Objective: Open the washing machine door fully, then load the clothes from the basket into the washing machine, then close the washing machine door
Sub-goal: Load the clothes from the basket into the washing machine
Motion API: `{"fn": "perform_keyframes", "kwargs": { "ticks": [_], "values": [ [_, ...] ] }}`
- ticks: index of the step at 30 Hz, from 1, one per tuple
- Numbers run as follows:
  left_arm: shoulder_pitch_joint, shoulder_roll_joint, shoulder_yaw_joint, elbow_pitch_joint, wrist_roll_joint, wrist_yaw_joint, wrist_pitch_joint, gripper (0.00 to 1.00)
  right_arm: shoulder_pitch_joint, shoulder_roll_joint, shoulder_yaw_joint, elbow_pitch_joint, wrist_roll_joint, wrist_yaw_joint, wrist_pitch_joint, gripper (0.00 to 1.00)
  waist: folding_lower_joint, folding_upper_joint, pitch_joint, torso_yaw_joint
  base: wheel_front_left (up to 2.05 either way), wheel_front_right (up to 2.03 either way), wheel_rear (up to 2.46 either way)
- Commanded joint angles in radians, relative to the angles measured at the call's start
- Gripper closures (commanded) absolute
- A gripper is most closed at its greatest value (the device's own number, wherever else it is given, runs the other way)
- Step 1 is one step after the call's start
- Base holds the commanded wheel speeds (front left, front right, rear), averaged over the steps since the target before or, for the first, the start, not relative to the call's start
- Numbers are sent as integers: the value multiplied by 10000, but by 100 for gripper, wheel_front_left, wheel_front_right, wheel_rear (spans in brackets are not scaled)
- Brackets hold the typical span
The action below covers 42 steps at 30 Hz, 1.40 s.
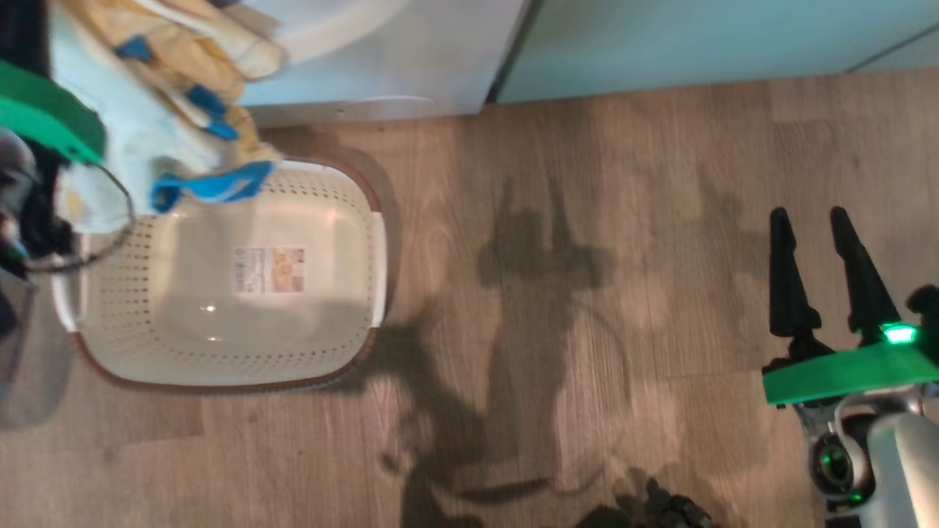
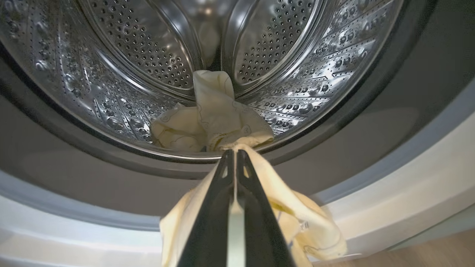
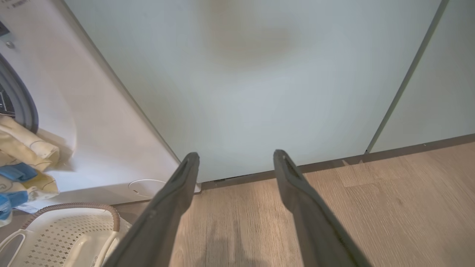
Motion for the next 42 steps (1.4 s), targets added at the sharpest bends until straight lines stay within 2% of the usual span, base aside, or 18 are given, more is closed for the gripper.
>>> {"fn": "perform_keyframes", "kwargs": {
  "ticks": [1, 5, 17, 22, 28, 34, 42],
  "values": [
    [-639, 754, 533, -116, -18, -59, 169, 100, -170, -17, 293, -122, 138, -29, -199, 0, -2, 0, 369, -334, 0, 0, 0],
    [-1603, 1284, 569, 553, -97, -410, 639, 100, -402, -15, 563, 222, 396, -29, -441, 0, -2, 0, 635, -571, 0, 0, 0],
    [-4015, 1900, 80, 1822, -3, -1011, 1945, 100, -876, -14, 1097, 848, 827, -29, -764, 0, -2, 0, 1146, -975, 0, 0, 0],
    [-5172, 2092, -99, 2488, 105, -1157, 2404, 100, -1000, -13, 1278, 977, 958, -29, -795, 0, -2, 0, 1329, -1173, 0, 0, 0],
    [-6394, 2069, -360, 3219, 360, -1117, 2603, 100, -1109, -13, 1437, 955, 1130, -29, -802, 0, -2, 0, 1586, -1402, 0, 0, 0],
    [-7742, 2049, -648, 4043, 892, -909, 2121, 100, -1288, -13, 1659, 919, 1292, -29, -803, 0, -2, 0, 1878, -1664, 0, 0, 0],
    [-8888, 1968, -963, 4393, 1708, -431, 339, 100, -1367, -13, 1749, 927, 1368, -29, -804, 0, -2, 0, 2125, -1729, 0, 0, 0]
  ]
}}
